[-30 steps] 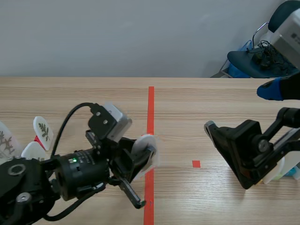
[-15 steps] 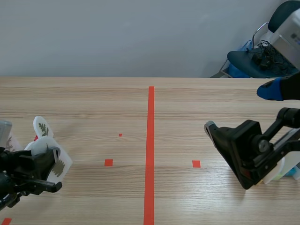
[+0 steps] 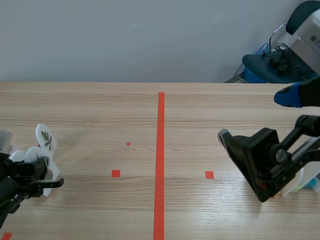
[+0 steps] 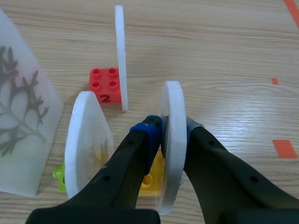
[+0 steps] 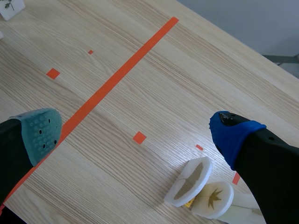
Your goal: Do the leaf sorting experiment
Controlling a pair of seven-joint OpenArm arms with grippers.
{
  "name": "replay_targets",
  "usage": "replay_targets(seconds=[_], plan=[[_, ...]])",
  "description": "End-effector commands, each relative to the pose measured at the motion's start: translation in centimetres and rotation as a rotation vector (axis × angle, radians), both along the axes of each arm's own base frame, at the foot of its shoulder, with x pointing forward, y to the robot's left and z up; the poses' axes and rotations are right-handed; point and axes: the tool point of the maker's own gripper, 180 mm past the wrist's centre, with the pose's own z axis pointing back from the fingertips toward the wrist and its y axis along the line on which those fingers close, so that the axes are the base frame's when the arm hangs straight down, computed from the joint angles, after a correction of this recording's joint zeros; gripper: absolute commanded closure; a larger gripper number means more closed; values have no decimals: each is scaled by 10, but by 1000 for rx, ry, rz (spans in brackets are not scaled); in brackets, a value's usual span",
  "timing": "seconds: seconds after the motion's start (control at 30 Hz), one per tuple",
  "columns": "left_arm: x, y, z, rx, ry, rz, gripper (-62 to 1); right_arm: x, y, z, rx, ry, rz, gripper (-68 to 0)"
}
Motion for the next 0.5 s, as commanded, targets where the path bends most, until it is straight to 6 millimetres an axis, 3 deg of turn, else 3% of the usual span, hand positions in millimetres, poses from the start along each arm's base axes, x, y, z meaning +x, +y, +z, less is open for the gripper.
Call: replay_targets(seconds=[0.0,0.17,0.47], plan=[[8,8,17,19,-63,12,-43,4,-2,5,6,-21,-8,-679],[8,17,20,49,-83,24,-63,4,-2,5,6,-22,-7,-679],[8,17,26,61,-91,4,-365,4,-2,5,6,-22,-8,-679]])
